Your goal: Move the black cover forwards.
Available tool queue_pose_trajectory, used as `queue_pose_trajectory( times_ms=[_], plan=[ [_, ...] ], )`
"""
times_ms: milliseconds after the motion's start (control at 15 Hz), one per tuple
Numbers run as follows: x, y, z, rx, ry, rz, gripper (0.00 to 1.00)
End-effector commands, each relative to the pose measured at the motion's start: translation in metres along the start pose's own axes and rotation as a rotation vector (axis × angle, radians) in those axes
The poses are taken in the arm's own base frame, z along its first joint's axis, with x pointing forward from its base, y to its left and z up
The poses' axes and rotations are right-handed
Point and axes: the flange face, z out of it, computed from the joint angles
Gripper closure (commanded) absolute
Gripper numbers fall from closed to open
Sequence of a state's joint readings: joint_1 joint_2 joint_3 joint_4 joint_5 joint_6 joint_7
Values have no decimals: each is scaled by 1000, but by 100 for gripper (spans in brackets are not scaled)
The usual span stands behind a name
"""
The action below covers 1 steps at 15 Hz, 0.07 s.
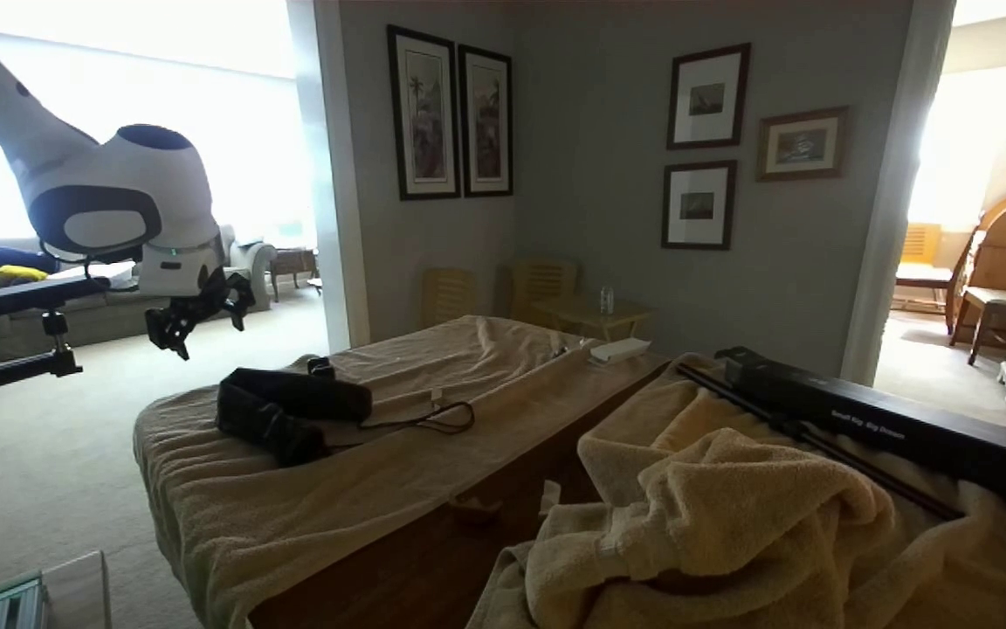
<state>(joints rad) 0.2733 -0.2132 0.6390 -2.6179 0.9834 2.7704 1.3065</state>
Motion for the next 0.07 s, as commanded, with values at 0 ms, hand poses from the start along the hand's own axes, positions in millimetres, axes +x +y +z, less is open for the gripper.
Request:
queue_pose_trajectory(
  times_ms=[0],
  plan=[
    [-1,0,0,-1,0,-1,0]
  ],
)
